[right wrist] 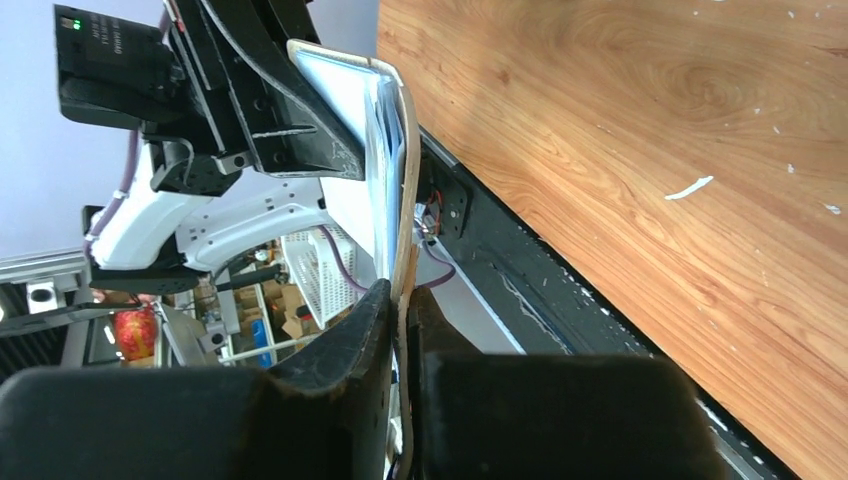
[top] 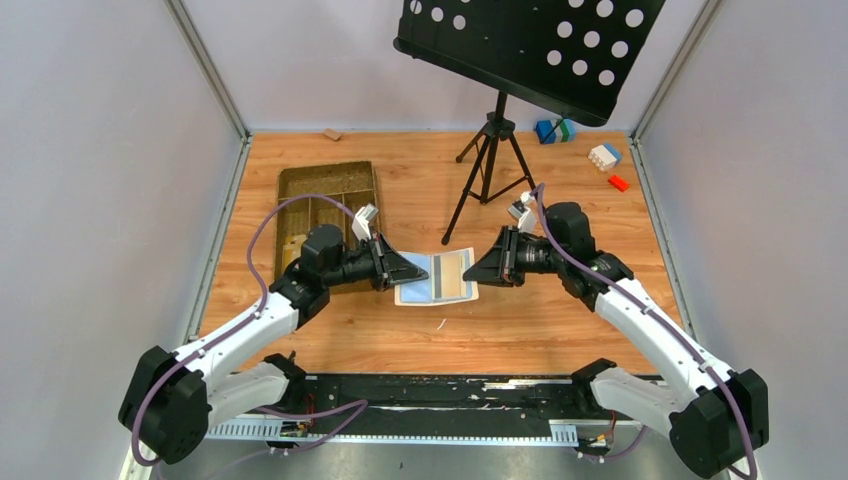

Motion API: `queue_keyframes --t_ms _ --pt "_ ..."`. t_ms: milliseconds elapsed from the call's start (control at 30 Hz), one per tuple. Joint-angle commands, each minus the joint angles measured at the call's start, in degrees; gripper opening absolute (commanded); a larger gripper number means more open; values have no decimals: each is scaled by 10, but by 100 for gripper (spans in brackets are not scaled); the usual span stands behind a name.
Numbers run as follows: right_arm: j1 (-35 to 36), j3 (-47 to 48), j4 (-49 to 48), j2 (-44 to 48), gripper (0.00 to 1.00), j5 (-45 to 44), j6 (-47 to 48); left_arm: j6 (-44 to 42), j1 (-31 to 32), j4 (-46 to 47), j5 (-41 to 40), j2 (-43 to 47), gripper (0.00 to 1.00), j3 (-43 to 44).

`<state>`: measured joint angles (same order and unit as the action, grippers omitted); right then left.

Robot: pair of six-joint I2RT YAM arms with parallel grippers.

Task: Take the credit cards out of the card holder
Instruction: Remove the credit card from the card holder.

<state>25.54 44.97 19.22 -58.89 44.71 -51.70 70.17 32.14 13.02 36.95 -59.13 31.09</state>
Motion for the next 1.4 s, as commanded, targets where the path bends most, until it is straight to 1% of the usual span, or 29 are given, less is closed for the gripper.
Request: queue_keyframes --t_ms 0,67,100,200,367,467,533,633,700,733,767,833,900,967,1033,1100,1200,1267,1367 --pt "19 43 28 -7 5 -27 40 -14 7 1 -2 9 0 19" --pt "40 57 40 -16 0 -42 47 -17 12 -4 -8 7 0 20" --pt "51 65 47 -19 0 -52 49 -18 15 -5 -9 4 0 21" --pt "88 97 80 -32 0 -95 63 -24 22 -11 -17 -3 0 25" --pt "152 183 192 -73 0 -197 109 -58 35 -69 -43 -10 0 46" --pt "179 222 221 -96 0 -227 122 -63 44 -89 -61 -11 0 49" --pt "188 229 221 -101 0 -234 121 -61 46 -91 -65 -12 4 48" --pt "188 234 242 -95 0 -272 113 -69 46 -108 -63 -11 7 48" --pt "185 222 240 -82 0 -291 98 -80 46 -123 -60 -8 9 49" --pt "183 211 227 -74 0 -286 91 -85 46 -127 -60 -6 11 49" --pt "180 200 215 -68 0 -282 85 -87 46 -127 -59 -6 13 50" --pt "178 182 200 -54 0 -278 68 -95 46 -142 -49 -9 23 51" --pt "175 173 196 -41 0 -281 57 -105 45 -157 -46 -11 29 54" --pt "174 162 193 -24 0 -289 49 -108 45 -163 -45 -11 32 55" --pt "172 150 189 -11 0 -295 44 -109 45 -164 -45 -13 32 53" --pt "172 145 186 -5 0 -295 44 -109 44 -156 -39 -15 28 50" --pt "172 147 169 -16 0 -277 45 -99 46 -126 -30 -25 10 44" --pt "174 155 153 -29 0 -261 43 -90 46 -99 -28 -33 1 43" --pt "184 181 144 -60 0 -252 47 -83 50 -86 -25 -47 0 49"
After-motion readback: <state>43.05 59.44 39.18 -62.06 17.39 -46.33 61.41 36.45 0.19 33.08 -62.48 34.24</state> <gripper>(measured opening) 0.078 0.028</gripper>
